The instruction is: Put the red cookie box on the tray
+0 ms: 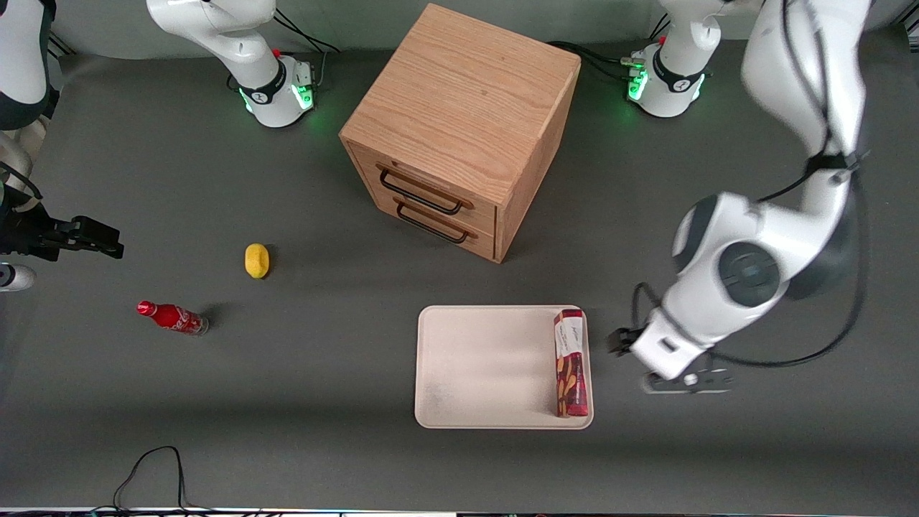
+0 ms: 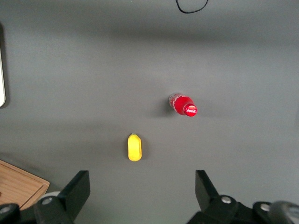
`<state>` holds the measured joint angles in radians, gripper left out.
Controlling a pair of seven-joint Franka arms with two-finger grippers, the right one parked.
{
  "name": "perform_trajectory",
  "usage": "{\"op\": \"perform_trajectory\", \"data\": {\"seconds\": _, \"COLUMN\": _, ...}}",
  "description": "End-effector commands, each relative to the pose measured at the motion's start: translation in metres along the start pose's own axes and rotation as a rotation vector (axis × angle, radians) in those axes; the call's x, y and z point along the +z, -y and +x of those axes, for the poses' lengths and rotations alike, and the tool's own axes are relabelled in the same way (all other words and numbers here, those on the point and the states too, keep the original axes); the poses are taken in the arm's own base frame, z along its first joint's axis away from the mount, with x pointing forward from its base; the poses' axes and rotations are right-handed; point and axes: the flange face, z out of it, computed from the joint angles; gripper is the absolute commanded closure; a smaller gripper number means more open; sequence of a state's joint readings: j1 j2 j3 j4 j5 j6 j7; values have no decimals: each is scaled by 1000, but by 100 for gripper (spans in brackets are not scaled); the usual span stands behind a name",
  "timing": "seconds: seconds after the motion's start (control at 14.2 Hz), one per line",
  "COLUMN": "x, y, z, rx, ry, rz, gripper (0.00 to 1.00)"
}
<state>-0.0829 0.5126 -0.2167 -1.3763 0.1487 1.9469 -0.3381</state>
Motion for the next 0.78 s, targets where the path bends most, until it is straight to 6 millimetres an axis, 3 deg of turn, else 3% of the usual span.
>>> {"op": "perform_trajectory", "data": {"seconds": 0.0, "x": -58, "y": 96, "z": -32, "rx": -37, "ry": 50, "rz": 31, "gripper": 0}}
{"op": "perform_trajectory", "data": {"seconds": 0.14, "x": -100, "y": 155, "z": -49, "rx": -87, "ry": 54, "rz": 50, "gripper": 0}}
{"op": "perform_trajectory", "data": {"seconds": 0.28, "x": -122, "y": 190, "z": -81, "rx": -87, "ry": 56, "rz": 60, "gripper": 0}}
{"op": "perform_trajectory", "data": {"seconds": 0.42, "x": -142, "y": 200, "z": -113, "rx": -70, "ry": 48, "rz": 62, "gripper": 0}}
{"op": "perform_trajectory", "data": {"seconds": 0.56, "x": -161, "y": 196, "z": -142, "rx": -44, "ry": 65, "rz": 24, "gripper": 0}}
{"op": "perform_trajectory", "data": {"seconds": 0.71, "x": -171, "y": 189, "z": -152, "rx": -23, "ry": 87, "rz": -32, "gripper": 0}}
